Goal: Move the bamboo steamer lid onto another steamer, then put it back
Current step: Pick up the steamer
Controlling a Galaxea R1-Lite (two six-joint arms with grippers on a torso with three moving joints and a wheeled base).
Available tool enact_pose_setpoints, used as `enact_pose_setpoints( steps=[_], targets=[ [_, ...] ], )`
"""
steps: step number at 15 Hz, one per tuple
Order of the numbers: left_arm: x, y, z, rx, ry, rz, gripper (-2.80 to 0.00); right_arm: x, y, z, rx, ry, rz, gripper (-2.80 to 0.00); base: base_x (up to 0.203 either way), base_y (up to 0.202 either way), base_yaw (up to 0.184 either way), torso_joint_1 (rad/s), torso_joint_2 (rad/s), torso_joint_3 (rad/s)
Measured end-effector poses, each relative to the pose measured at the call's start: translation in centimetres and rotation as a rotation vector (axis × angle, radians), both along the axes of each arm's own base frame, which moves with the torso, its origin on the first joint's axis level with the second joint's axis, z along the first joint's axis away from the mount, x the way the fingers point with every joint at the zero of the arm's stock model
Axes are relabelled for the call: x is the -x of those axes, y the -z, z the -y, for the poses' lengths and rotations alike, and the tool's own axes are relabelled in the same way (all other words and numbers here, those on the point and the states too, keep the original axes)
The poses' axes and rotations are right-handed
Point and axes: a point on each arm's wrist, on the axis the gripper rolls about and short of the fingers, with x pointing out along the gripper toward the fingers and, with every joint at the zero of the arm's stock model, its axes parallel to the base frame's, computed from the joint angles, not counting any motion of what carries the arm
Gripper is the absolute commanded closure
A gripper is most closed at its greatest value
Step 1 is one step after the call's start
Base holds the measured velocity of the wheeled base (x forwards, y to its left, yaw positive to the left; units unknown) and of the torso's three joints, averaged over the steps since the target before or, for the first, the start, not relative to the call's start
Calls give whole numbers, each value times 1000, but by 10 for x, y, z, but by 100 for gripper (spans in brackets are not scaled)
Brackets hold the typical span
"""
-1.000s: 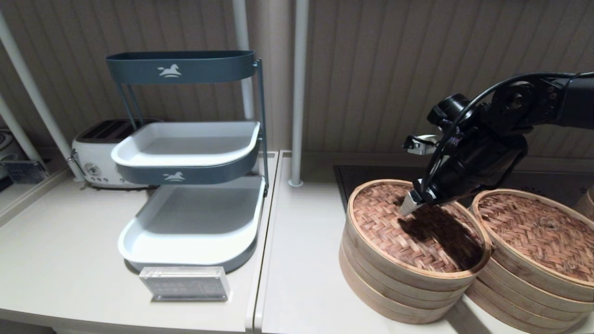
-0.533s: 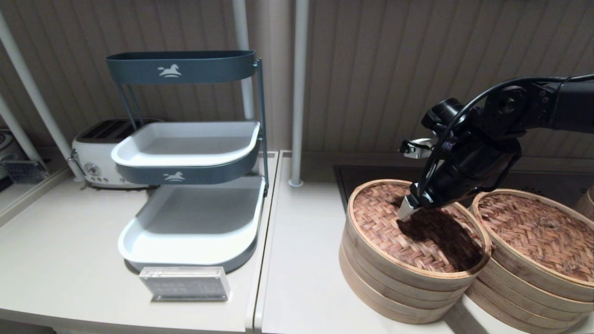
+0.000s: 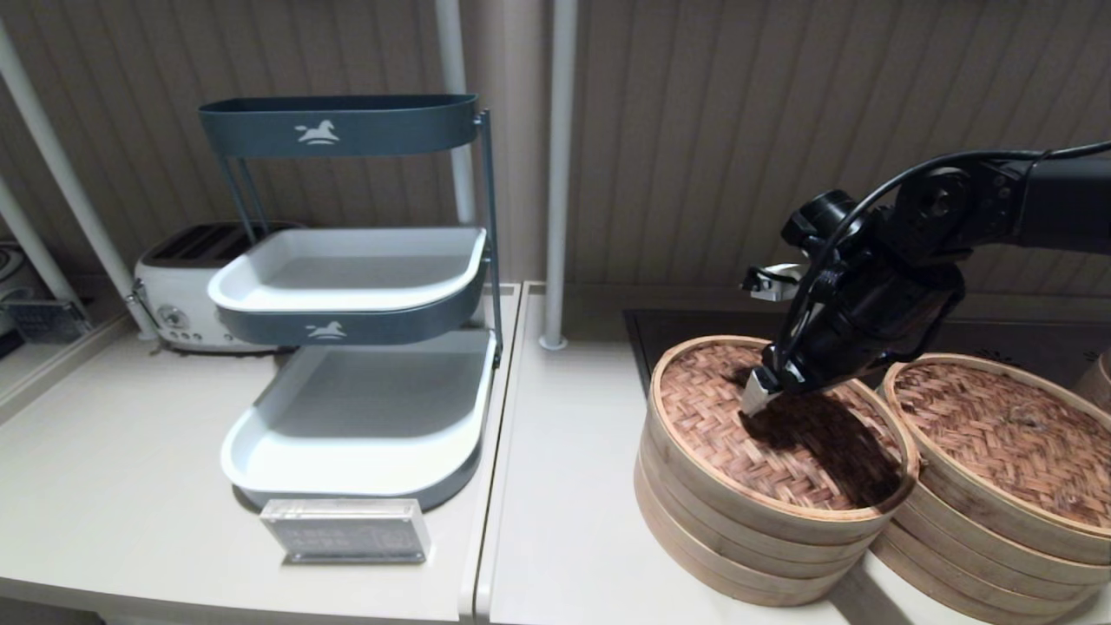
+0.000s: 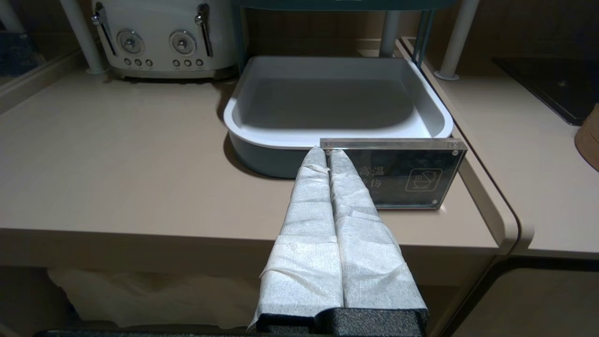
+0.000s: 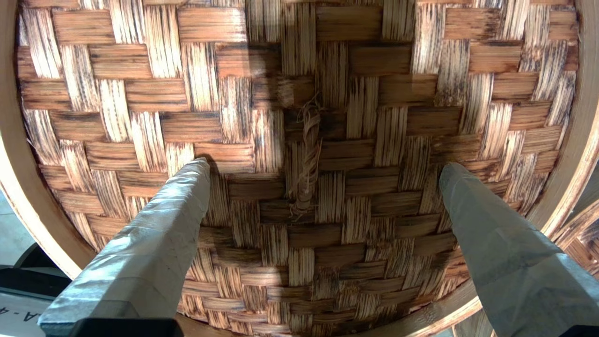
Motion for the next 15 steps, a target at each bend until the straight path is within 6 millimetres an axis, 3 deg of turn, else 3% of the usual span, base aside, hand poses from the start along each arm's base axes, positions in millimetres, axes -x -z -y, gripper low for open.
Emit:
enact_pose_setpoints(
  steps=[1,15],
  targets=[
    [0,0,0,0,1,0,0,-1,1,0,1,0,-2,0,0,0,0,0,0,0],
    [0,0,0,0,1,0,0,-2,-3,-5,-13,-12,15,0,0,0,0,0,0,0]
  ],
)
